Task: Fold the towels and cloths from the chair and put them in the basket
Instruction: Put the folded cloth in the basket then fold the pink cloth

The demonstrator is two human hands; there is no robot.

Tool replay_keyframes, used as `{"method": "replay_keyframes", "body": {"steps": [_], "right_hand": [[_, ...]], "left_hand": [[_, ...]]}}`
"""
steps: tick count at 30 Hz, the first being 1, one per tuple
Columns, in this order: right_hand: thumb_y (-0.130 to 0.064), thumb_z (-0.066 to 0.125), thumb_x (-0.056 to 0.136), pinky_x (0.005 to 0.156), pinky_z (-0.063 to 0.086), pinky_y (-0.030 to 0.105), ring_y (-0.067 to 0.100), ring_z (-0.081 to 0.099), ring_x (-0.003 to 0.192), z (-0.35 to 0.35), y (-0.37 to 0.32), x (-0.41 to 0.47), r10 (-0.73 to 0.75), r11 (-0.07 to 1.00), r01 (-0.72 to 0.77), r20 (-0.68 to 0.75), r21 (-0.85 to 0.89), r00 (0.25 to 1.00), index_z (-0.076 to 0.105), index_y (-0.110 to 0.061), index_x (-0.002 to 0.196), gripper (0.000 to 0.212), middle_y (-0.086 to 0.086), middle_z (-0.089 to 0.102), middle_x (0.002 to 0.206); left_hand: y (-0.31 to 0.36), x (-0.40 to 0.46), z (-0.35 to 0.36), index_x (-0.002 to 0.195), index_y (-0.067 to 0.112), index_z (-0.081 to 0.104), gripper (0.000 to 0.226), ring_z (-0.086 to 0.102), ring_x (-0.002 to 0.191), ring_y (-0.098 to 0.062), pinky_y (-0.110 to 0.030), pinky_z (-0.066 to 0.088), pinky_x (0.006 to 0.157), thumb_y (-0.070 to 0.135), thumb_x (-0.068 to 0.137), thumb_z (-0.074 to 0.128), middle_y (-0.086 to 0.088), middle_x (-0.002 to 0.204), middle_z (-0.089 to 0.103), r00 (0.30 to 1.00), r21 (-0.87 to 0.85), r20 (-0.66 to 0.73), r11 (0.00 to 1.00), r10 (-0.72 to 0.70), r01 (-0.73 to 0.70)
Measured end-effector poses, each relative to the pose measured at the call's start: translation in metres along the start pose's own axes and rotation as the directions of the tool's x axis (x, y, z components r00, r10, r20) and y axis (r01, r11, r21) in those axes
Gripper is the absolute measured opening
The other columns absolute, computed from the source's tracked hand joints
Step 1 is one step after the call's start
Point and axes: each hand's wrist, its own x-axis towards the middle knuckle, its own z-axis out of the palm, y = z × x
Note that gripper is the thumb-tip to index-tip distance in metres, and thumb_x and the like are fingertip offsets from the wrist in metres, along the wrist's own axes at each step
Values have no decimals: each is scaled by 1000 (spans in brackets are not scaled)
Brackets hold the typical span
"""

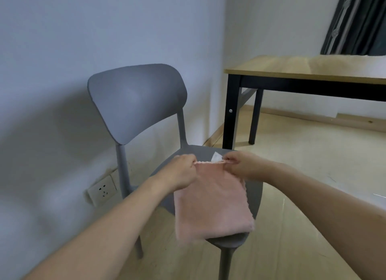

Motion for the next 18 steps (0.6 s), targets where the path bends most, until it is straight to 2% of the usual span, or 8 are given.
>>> {"method": "replay_keyframes", "body": {"steps": [2,4,6,7,10,13,15,18], "right_hand": [[-24,45,99,63,35,18,12,51,85,-28,-12,-11,-77,997,73,-123,-38,989,57,-18,99,14,-11,52,85],[-24,45,99,62,32,16,9,47,81,-51,-21,-25,-178,983,161,-243,-90,953,54,-18,98,11,-10,49,86],[-23,47,98,65,33,15,7,43,81,-63,-26,-43,-298,953,259,-312,-160,902,53,-16,99,10,-10,47,90],[-24,48,98,67,34,15,5,41,80,-64,-26,-53,-340,937,290,-309,-196,888,52,-18,96,8,-11,45,89],[-30,49,97,71,40,18,9,48,80,-41,-19,-82,-333,918,270,-193,-292,923,50,-24,91,8,-11,48,89],[-30,43,99,76,45,29,19,56,87,11,3,-110,-169,932,156,-11,-326,986,53,-20,102,15,-2,59,98],[-31,38,101,71,43,29,20,55,84,42,14,-127,-81,933,115,112,-341,990,49,-20,110,18,-1,57,99],[-30,36,102,68,43,26,14,52,77,55,23,-135,-28,962,68,149,-266,988,47,-21,111,17,0,59,101]], "left_hand": [[11,-3,-23,102,9,59,31,47,102,-27,-32,37,85,8,88,32,-10,109,57,974,83,-172,987,148,-136],[23,-11,-44,94,7,60,37,45,94,-28,-35,38,82,17,83,26,-10,101,58,885,162,-359,954,296,-253],[29,-24,-54,86,8,60,40,47,87,-28,-37,42,77,24,78,24,-8,92,59,785,275,-459,906,417,-320],[30,-30,-53,84,9,60,38,48,86,-29,-38,42,75,25,77,25,-7,90,59,764,326,-461,887,451,-327],[29,-57,-28,82,12,58,30,52,84,-29,-36,42,72,26,79,31,-7,88,59,793,414,-356,844,495,-341],[21,-93,12,91,17,53,17,51,92,-22,-34,44,83,26,87,39,-2,101,57,898,405,-54,831,437,-380],[17,-117,35,94,18,52,14,51,92,-22,-34,45,81,24,86,41,-3,104,57,911,358,143,838,387,-412],[18,-129,44,89,21,45,5,53,86,-21,-31,42,69,22,86,41,-2,97,56,911,286,178,867,371,-409]]}}
